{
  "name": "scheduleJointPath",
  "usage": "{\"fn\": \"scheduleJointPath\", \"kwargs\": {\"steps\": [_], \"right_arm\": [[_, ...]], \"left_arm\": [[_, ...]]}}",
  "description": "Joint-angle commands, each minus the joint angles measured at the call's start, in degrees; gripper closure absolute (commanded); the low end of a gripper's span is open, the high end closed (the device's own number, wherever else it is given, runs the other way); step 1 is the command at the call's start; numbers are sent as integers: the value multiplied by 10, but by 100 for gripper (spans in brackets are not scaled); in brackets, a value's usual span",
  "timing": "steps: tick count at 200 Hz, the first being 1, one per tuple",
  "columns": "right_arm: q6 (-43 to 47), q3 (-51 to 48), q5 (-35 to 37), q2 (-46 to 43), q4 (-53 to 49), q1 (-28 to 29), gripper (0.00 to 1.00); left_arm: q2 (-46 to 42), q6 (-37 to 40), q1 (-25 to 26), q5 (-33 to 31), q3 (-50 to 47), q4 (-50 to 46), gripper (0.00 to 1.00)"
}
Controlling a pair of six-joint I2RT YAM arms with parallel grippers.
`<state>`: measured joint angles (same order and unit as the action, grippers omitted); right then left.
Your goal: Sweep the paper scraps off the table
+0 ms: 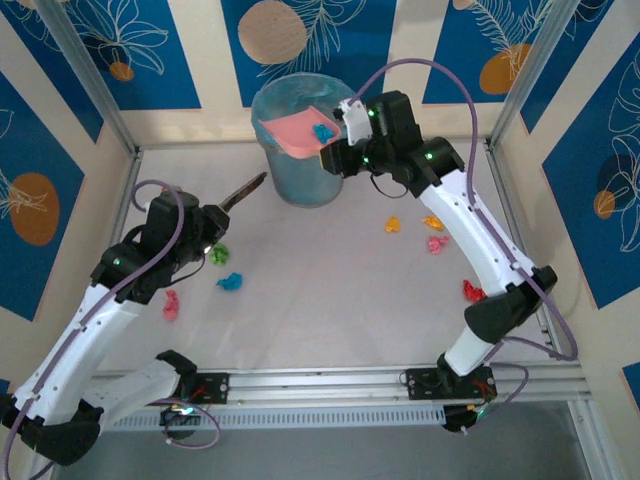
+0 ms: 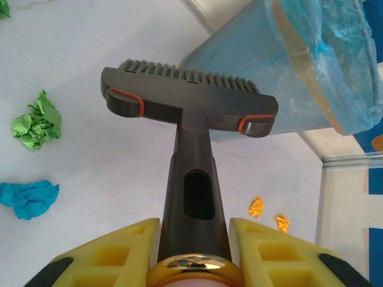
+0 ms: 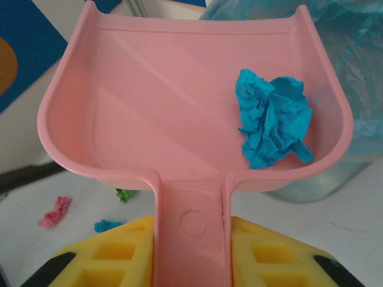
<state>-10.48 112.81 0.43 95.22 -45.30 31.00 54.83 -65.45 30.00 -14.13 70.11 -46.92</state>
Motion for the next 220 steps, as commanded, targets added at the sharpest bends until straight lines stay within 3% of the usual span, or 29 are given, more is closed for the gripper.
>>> {"fn": "scheduleJointPath", "kwargs": {"steps": [1,96,123,220], "right_arm": [[-53,64,-48,28,-12,-8,100],[-142,286,-115,188,-96,-36,100],[-188,334,-167,223,-102,-51,100],[-399,362,-295,283,-80,-102,100]], "left_arm": [[-9,16,-7,6,8,17,100],[-46,0,-7,1,-25,-5,100],[-51,-3,-7,2,-30,-10,100],[-48,-16,-7,13,-42,-3,100]]}}
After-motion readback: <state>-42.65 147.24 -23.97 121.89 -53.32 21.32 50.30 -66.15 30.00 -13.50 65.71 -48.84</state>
